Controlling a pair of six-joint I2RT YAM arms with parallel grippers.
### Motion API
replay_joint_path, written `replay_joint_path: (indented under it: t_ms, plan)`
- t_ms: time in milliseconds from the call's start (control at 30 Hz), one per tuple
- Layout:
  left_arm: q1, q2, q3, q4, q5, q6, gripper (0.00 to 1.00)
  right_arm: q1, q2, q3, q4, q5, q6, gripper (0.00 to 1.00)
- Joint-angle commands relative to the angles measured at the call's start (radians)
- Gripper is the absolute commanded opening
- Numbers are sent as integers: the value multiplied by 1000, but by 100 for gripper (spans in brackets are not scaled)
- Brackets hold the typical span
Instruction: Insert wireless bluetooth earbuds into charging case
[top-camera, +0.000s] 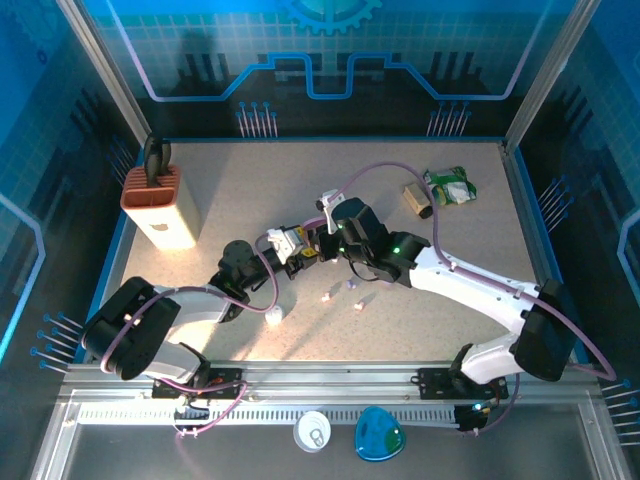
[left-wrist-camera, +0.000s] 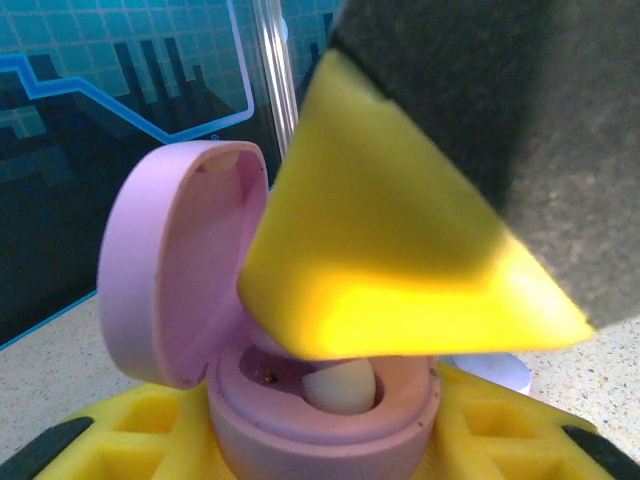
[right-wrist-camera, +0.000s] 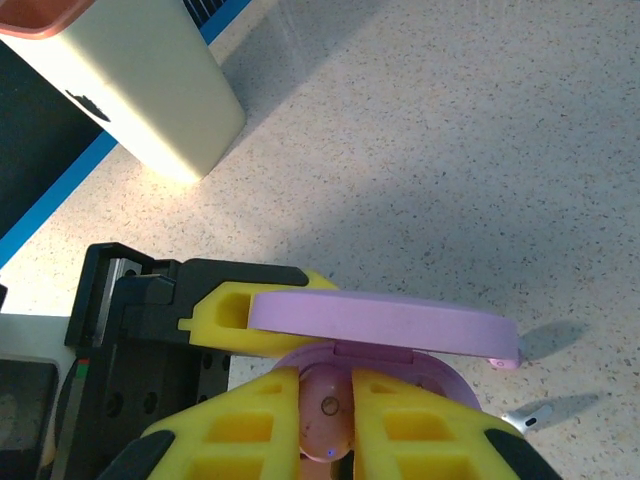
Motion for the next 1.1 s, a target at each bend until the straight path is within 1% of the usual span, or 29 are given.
replay_joint_path:
  t_ms: [0, 100, 233, 367, 500, 600, 733, 800, 900, 1067]
  plan:
    - [-8, -32, 9, 34, 1, -14, 39, -6, 10, 6, 26, -31, 12, 20]
    - [-8, -45, 17, 7, -1, -14, 39, -14, -1, -1, 33, -72, 19, 24]
    - [-8, -55, 20, -19, -10, -13, 39, -31, -50, -37, 62, -93, 34, 37]
    - [-7, -61, 17, -18, -15, -18, 39, -44, -124, -84, 69, -91, 30, 47]
    - [-3, -63, 17, -13, -13, -31, 39, -61, -225, -170, 82, -49, 30, 51]
    - [-1, -65, 13, -4, -6, -40, 39, -91, -292, -246, 110, -50, 17, 59]
    - [8, -73, -9, 35, 8, -70, 39, -170, -327, -345, 145, -38, 98, 60]
    - [19, -95, -23, 38, 16, -89, 39, -232, -313, -380, 173, -82, 135, 59]
    - [39, -126, -47, 39, 30, -123, 39, -312, -243, -384, 181, -174, 174, 60]
    - [75, -159, -88, 78, 52, -191, 39, -361, -57, -292, 139, -246, 115, 59]
